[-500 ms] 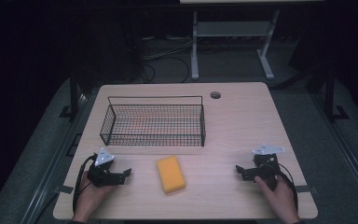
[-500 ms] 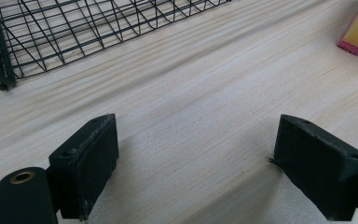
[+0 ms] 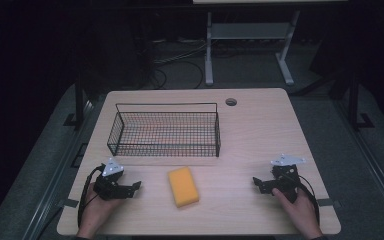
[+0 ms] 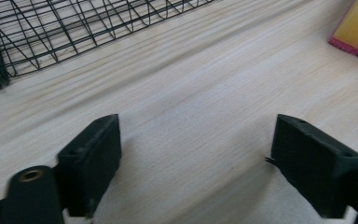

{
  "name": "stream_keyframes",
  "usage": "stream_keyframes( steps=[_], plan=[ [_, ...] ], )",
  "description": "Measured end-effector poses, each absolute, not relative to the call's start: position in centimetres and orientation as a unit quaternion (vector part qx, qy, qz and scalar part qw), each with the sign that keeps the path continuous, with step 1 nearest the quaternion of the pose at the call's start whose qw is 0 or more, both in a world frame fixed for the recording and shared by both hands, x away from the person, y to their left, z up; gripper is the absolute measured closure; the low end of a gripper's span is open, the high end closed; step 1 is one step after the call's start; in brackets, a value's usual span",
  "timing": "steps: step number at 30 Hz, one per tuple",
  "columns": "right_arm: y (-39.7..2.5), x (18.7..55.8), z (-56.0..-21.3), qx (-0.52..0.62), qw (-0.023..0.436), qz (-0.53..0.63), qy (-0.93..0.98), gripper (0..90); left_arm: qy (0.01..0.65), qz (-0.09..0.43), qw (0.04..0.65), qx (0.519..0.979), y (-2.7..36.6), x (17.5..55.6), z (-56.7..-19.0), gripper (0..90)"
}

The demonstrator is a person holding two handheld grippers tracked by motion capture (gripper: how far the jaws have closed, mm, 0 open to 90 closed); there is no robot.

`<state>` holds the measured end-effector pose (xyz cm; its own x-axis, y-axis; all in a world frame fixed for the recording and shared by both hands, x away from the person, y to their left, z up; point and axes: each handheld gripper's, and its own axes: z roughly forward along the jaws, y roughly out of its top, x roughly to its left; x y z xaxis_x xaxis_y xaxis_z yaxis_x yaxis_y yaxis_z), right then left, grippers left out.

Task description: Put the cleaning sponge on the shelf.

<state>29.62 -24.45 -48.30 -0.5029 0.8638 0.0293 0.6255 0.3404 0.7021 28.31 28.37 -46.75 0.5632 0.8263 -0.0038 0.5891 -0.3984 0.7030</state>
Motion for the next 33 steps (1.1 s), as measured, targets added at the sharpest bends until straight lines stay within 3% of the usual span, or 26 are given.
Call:
stream_keyframes(
  steps=[6, 18, 27, 31, 33],
  plan=[
    [-24.4, 29.6, -48.3, 0.467, 0.177, 0.336, 0.799, 2.5, 0.424, 0.173, 0.346, 0.819, 27.9, 28.1, -45.9, 25.2],
    [-24.4, 29.6, -48.3, 0.466, 0.178, 0.336, 0.799, 2.5, 0.403, 0.148, 0.352, 0.832, 26.4, 27.9, -44.7, 47.5],
    [-24.4, 29.6, -48.3, 0.466, 0.178, 0.336, 0.799, 2.5, 0.389, 0.116, 0.354, 0.843, 25.3, 27.9, -44.1, 71.8],
    [-24.4, 29.6, -48.3, 0.466, 0.178, 0.336, 0.799, 2.5, 0.381, 0.104, 0.353, 0.848, 24.5, 27.9, -43.9, 87.2],
    [-24.4, 29.6, -48.3, 0.466, 0.178, 0.336, 0.798, 2.5, 0.379, 0.099, 0.353, 0.85, 24.1, 28.0, -43.8, 89.5]
  ],
)
